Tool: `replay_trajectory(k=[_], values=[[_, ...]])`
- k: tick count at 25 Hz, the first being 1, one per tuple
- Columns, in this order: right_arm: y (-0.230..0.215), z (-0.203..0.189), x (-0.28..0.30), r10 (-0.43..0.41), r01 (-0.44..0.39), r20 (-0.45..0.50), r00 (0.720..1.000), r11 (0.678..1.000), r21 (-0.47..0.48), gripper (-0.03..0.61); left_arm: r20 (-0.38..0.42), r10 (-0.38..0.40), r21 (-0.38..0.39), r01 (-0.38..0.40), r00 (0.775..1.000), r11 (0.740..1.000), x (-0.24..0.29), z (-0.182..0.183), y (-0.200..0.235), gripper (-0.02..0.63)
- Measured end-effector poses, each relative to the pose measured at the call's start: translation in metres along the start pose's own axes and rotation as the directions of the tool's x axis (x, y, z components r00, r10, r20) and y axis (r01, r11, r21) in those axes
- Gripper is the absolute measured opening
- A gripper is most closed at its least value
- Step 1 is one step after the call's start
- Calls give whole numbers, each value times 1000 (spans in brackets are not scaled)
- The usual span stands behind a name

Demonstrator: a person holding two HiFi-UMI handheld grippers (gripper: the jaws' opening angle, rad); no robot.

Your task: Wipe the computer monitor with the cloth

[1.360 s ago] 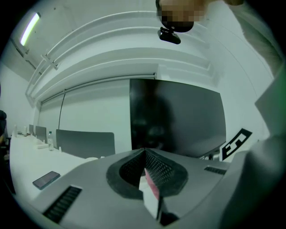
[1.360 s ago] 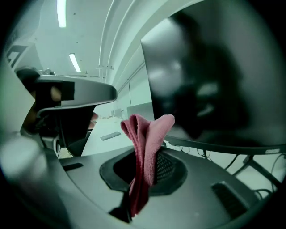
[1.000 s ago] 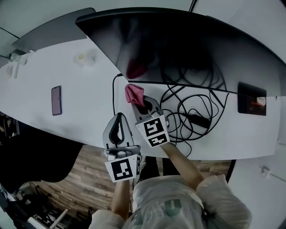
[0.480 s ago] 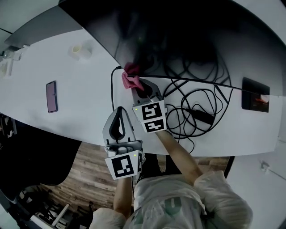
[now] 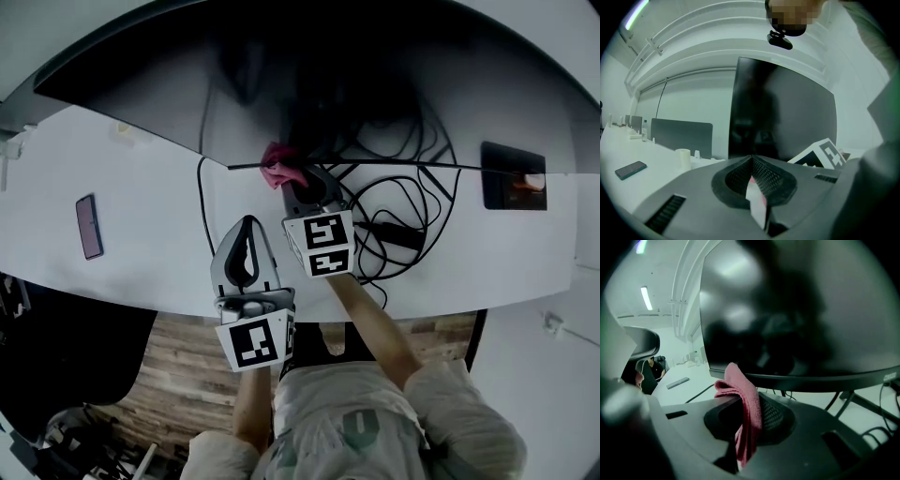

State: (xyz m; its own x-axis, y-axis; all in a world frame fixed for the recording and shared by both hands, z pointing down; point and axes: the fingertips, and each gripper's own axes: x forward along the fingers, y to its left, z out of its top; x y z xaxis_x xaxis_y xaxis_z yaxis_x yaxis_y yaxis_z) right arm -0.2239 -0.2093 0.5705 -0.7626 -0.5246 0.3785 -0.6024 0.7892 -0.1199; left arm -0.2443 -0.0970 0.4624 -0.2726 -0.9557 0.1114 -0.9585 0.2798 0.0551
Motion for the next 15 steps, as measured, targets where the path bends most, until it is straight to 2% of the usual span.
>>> replay_trajectory(k=[5,9,15], values=[[-42,-1,-26,-61,61,1,998,997,40,54,3,-95,5,95,995,995,14,5,-42,15],[-69,-4,-43,-62,62,-5,998,994,88,54,-5,-143,15,143,990,990,26,8,-79,15],[-143,-15,-82,-166,169,-29,986,976,135,54,-10,-216,40,216,976,976,40,17,-134,15]])
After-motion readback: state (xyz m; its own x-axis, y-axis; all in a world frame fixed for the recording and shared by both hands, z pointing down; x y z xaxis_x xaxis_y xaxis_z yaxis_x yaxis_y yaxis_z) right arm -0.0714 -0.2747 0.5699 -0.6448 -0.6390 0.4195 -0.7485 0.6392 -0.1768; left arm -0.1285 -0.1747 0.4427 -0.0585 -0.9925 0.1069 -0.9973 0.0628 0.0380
